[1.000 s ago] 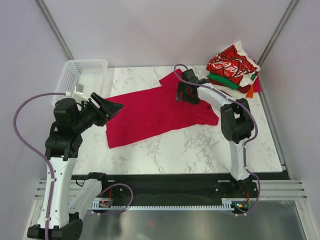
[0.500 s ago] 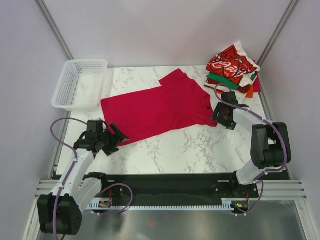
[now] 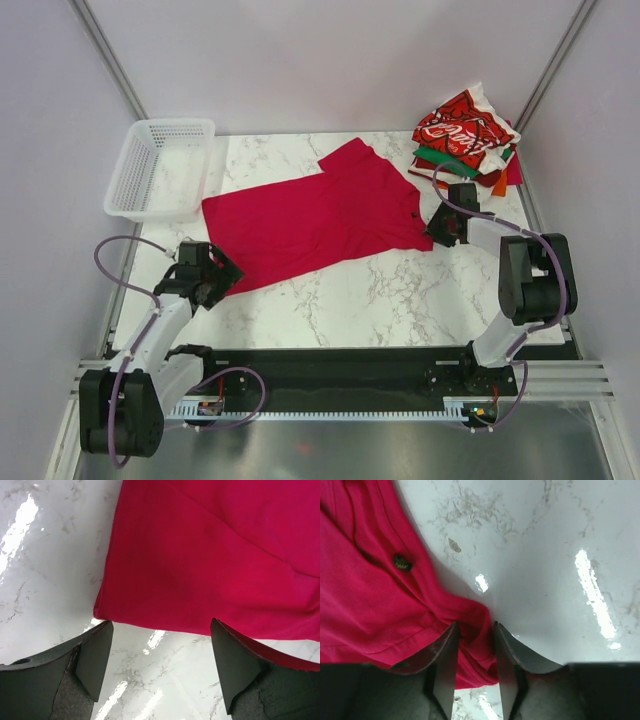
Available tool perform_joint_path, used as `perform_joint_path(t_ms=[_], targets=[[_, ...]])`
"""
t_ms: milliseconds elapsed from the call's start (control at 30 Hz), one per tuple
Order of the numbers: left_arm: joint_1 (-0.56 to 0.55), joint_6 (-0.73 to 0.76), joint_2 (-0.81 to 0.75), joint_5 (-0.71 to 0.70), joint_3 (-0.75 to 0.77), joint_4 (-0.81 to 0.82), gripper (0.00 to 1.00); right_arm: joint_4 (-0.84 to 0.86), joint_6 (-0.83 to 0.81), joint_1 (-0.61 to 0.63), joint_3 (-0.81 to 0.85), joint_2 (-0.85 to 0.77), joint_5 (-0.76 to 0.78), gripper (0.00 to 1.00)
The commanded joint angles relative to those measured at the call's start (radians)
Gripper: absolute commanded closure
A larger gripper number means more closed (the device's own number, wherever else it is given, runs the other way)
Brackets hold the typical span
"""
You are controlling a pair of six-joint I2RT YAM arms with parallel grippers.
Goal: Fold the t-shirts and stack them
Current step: Fold the tshirt
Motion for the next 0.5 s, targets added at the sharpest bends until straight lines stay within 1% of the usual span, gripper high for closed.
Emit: perform_joint_path(t_ms=[0,67,133,233,367,433,467], targets=[[0.0,-0.042,0.044,-0.071,-0.023,0.079,0.14,0.049,0.024,-0.016,-0.019,0.054,-0.076,0.61],[0.001,-0.044,0.085,-0.088,-0.021,0.09,0.15,0.054,0.027,-0.024,-0.022,0.045,-0.065,0.82],[0.001,-0.047,0.125,-0.106,-0.012,0.096,0.16,0.056,0.023,-0.026,-0.027,0.033,-0.06,0.93],[0.001,-0.062,0.177,-0.116,0.003,0.102,0.17,0.054,0.018,-0.027,-0.025,0.037,-0.065,0.99],[0.001,-0.078,0.232,-0.142,0.022,0.108,0.19,0.056,0.018,-0.027,-0.024,0.044,-0.083,1.0],[0.001,-0.081,0.245,-0.143,0.031,0.113,0.28,0.054,0.018,-0.027,-0.025,0.041,-0.085,1.0],[0.001,-0.082,0.252,-0.142,0.034,0.116,0.36,0.056,0.019,-0.027,-0.027,0.039,-0.082,1.0]])
